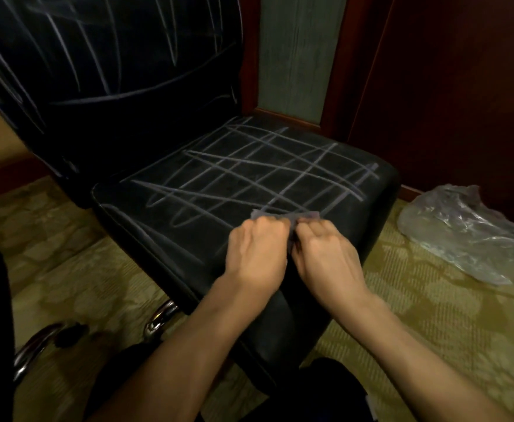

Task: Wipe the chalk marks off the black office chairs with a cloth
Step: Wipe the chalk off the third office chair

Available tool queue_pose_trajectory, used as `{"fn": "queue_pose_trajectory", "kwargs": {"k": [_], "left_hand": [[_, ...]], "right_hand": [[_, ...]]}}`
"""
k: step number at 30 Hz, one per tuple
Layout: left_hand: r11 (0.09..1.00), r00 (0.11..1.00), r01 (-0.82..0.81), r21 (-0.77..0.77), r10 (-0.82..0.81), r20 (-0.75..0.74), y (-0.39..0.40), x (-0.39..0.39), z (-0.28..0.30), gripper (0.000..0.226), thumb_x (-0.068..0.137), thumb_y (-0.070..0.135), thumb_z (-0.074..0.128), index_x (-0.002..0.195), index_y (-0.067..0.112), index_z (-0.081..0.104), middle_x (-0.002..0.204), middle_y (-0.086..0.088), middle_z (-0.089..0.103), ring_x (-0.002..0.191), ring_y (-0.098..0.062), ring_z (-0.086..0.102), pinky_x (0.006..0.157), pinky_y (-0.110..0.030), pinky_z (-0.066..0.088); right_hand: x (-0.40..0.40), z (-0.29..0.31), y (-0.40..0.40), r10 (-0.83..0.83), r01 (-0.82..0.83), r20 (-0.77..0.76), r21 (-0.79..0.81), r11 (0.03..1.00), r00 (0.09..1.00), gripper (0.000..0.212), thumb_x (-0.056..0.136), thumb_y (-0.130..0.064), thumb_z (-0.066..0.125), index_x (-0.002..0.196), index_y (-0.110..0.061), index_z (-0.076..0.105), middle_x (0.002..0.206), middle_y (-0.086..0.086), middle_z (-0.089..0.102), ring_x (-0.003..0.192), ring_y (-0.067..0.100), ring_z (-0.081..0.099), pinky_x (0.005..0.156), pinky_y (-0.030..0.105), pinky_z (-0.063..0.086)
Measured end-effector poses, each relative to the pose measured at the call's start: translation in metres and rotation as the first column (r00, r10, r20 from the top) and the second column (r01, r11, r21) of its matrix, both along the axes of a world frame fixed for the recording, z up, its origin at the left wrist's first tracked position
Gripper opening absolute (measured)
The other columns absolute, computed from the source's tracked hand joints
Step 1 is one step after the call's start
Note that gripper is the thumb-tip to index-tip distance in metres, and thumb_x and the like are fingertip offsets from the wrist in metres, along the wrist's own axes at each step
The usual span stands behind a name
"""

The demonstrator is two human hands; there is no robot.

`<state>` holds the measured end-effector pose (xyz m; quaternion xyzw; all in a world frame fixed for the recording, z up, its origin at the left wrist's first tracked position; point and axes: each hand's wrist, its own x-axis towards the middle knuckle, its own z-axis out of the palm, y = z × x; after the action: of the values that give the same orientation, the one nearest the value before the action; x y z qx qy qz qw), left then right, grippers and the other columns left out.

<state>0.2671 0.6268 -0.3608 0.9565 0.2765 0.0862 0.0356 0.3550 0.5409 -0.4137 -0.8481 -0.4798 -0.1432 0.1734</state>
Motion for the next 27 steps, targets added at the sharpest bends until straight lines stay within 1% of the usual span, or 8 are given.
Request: {"fn": "queue_pose_trajectory", "kwargs": {"k": [3, 7, 10, 12, 14, 17, 22, 27], "left_hand": [[1.000, 1.000, 0.012, 0.027, -0.013, 0.007, -0.011, -0.023, -0.005, 0.015, 0.097, 0.021, 0.057, 0.111, 0.023, 0.063, 0.113, -0.001, 0.066, 0.102, -0.025, 0.065, 0.077, -0.034, 0.049], [0.992, 0.982, 0.122, -0.038, -0.115, 0.152, -0.022, -0.055, -0.021, 0.022, 0.062, 0.014, 0.088, 0.069, 0.024, 0.070, 0.064, 0.004, 0.066, 0.050, -0.017, 0.063, 0.041, -0.023, 0.042], [0.993, 0.989, 0.114, -0.034, -0.110, 0.099, -0.018, -0.039, -0.014, 0.009, 0.078, 0.020, 0.076, 0.086, 0.024, 0.072, 0.080, 0.001, 0.071, 0.069, -0.022, 0.069, 0.054, -0.029, 0.049], [0.997, 0.996, 0.075, 0.033, -0.076, 0.040, -0.006, -0.003, -0.012, 0.020, 0.096, 0.023, 0.054, 0.110, 0.023, 0.068, 0.108, -0.005, 0.068, 0.099, -0.028, 0.066, 0.077, -0.036, 0.050], [0.997, 0.997, 0.072, 0.023, -0.072, 0.008, 0.003, 0.034, -0.006, 0.027, 0.100, 0.020, 0.047, 0.118, 0.020, 0.066, 0.118, -0.010, 0.065, 0.109, -0.032, 0.063, 0.084, -0.040, 0.049], [0.998, 0.998, 0.064, 0.013, -0.064, -0.002, 0.006, 0.065, 0.000, 0.029, 0.100, 0.016, 0.046, 0.120, 0.018, 0.067, 0.117, -0.012, 0.066, 0.110, -0.034, 0.062, 0.083, -0.041, 0.048], [0.995, 0.998, 0.057, -0.084, -0.056, 0.025, -0.005, 0.025, -0.010, 0.026, 0.099, 0.027, 0.052, 0.121, 0.028, 0.065, 0.119, -0.008, 0.066, 0.111, -0.032, 0.062, 0.086, -0.039, 0.047], [0.995, 0.994, 0.061, -0.085, -0.053, 0.097, -0.012, -0.016, -0.012, 0.015, 0.084, 0.028, 0.072, 0.098, 0.032, 0.074, 0.089, -0.007, 0.071, 0.081, -0.033, 0.068, 0.063, -0.036, 0.051]], "right_hand": [[-0.019, 0.001, -0.020, 0.037, -0.039, 0.059, 0.026, 0.999, 0.998, 0.012, 0.075, -0.010, 0.074, 0.078, -0.010, 0.063, 0.074, 0.009, 0.064, 0.071, 0.030, 0.062, 0.057, 0.034, 0.051], [-0.048, -0.012, -0.050, 0.041, -0.052, 0.091, 0.126, 0.991, 0.995, 0.020, 0.084, -0.014, 0.055, 0.093, -0.006, 0.072, 0.089, 0.007, 0.070, 0.082, 0.024, 0.065, 0.081, 0.027, 0.044], [-0.035, -0.016, -0.043, -0.004, -0.007, 0.070, 0.163, 0.987, 0.998, 0.024, 0.085, -0.016, 0.052, 0.094, -0.005, 0.071, 0.091, 0.009, 0.071, 0.086, 0.026, 0.066, 0.080, 0.027, 0.048], [-0.008, -0.012, -0.026, -0.073, 0.065, 0.050, 0.133, 0.989, 0.996, 0.013, 0.083, -0.013, 0.060, 0.088, -0.006, 0.069, 0.085, 0.011, 0.069, 0.081, 0.030, 0.066, 0.069, 0.033, 0.053], [0.022, 0.000, -0.008, -0.177, 0.177, -0.006, 0.060, 0.982, 0.984, 0.008, 0.083, -0.011, 0.064, 0.087, -0.005, 0.068, 0.086, 0.015, 0.069, 0.086, 0.034, 0.065, 0.069, 0.035, 0.053], [0.044, 0.011, 0.007, -0.273, 0.271, -0.107, -0.034, 0.962, 0.956, 0.016, 0.092, -0.016, 0.056, 0.095, -0.004, 0.066, 0.097, 0.018, 0.069, 0.099, 0.036, 0.062, 0.078, 0.040, 0.048], [0.007, -0.006, -0.021, -0.226, 0.227, -0.031, 0.052, 0.973, 0.974, 0.006, 0.083, -0.015, 0.064, 0.080, -0.010, 0.065, 0.077, 0.012, 0.069, 0.075, 0.032, 0.066, 0.059, 0.034, 0.049], [-0.032, -0.016, -0.035, -0.173, 0.173, -0.017, 0.160, 0.972, 0.985, 0.016, 0.078, -0.021, 0.059, 0.084, -0.013, 0.071, 0.084, 0.002, 0.073, 0.076, 0.020, 0.069, 0.070, 0.027, 0.042]]}}
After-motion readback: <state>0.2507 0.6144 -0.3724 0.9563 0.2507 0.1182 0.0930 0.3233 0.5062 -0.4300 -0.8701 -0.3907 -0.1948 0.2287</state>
